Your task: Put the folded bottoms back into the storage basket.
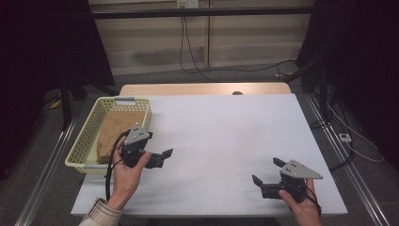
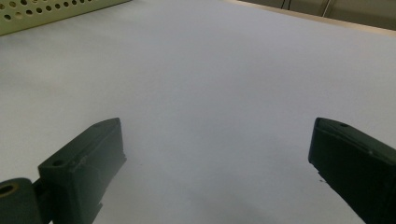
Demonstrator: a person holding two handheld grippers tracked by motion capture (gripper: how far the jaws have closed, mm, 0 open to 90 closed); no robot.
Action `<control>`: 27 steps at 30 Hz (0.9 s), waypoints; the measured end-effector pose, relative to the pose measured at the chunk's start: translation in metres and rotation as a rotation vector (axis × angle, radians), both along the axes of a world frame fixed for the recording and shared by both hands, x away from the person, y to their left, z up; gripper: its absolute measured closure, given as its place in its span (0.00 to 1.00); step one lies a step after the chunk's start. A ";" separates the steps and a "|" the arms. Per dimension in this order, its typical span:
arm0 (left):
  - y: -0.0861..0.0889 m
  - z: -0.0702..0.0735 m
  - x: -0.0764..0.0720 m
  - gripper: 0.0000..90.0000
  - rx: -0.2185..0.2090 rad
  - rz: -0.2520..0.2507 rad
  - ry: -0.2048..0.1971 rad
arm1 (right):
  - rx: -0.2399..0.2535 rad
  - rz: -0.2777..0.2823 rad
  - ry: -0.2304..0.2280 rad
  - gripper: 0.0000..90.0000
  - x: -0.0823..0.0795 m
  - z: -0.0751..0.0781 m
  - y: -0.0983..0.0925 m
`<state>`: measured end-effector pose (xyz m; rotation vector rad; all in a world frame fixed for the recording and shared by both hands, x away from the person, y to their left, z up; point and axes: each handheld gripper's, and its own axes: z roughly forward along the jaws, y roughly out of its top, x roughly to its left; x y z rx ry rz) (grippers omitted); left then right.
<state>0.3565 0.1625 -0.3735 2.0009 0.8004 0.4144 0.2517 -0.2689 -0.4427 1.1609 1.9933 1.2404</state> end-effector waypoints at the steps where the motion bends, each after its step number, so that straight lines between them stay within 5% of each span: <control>1: -0.002 -0.002 -0.001 0.07 0.007 -0.006 0.002 | 0.000 0.000 0.000 0.04 0.000 0.000 0.000; 6: -0.010 -0.010 -0.004 0.07 -0.010 -0.022 -0.001 | -0.001 0.000 0.000 0.04 0.000 0.000 0.000; 23: -0.028 -0.041 -0.014 0.07 0.071 -0.081 0.048 | -0.002 -0.001 0.000 0.04 0.000 0.000 0.000; 27: -0.028 -0.049 -0.018 0.07 0.057 -0.084 0.060 | -0.003 -0.002 0.000 0.04 0.000 0.000 0.000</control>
